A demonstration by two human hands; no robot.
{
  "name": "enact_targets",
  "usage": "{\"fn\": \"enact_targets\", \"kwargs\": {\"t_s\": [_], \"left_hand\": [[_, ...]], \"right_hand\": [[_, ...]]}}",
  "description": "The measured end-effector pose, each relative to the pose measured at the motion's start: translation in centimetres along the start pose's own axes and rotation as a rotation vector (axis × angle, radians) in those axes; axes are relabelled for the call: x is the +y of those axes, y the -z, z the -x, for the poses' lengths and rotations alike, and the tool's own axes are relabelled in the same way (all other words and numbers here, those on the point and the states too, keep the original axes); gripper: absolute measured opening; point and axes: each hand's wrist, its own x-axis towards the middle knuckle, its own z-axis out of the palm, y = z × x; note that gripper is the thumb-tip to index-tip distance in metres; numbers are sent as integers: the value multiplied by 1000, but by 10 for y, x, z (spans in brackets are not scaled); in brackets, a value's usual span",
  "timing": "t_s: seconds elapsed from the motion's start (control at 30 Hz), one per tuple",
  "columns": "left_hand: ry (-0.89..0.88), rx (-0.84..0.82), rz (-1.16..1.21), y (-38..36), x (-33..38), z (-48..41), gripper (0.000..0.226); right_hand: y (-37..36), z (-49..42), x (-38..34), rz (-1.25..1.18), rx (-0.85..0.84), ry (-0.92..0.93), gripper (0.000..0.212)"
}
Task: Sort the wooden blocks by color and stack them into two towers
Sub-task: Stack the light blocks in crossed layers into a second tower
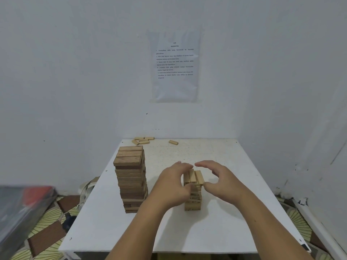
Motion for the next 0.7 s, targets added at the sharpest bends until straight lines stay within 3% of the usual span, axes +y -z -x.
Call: {"fn": "enact_targets", "kwargs": {"t_s": [0.17,0.7], "left_hand": [[2,14,-19,2,3,-4,54],[20,5,72,5,2,-7,60]], "right_hand": [[-2,1,3,112,-1,37,68],[-12,-8,9,60,58,-8,71]]}}
